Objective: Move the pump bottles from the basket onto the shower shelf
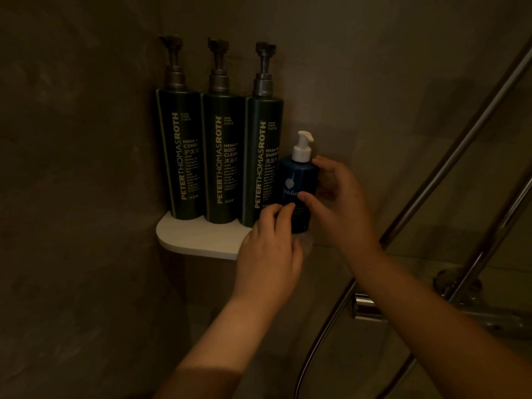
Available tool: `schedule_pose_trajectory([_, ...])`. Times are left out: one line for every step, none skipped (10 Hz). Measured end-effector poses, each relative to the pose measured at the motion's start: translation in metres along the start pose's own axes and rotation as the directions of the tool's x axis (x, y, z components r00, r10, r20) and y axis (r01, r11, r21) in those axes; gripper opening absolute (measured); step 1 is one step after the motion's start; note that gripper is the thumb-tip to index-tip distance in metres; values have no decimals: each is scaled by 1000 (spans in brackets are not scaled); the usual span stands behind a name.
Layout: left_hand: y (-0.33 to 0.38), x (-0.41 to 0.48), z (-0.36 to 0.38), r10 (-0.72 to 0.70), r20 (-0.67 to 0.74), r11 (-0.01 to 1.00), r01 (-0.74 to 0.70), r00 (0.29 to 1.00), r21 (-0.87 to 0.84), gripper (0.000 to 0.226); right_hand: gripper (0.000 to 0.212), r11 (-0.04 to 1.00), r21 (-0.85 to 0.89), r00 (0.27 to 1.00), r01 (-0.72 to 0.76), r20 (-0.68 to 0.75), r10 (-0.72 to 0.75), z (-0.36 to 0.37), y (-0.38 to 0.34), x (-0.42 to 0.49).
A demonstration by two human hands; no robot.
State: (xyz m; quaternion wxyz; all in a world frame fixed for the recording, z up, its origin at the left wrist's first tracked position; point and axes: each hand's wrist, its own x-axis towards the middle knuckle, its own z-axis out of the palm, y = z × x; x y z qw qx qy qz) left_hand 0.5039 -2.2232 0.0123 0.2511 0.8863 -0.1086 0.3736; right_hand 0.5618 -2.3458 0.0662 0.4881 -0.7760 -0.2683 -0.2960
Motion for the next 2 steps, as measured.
schedule_pose_trajectory([2,-5,-2,6,18,1000,-6,1000,10,55,52,1000,3,1000,8,-13,-8,1,-5,-2])
schedule_pose_trajectory([0,-9,-2,-11,20,998,10,1000,57,51,56,1000,-1,1000,-10,-2,10,4,-4,-3])
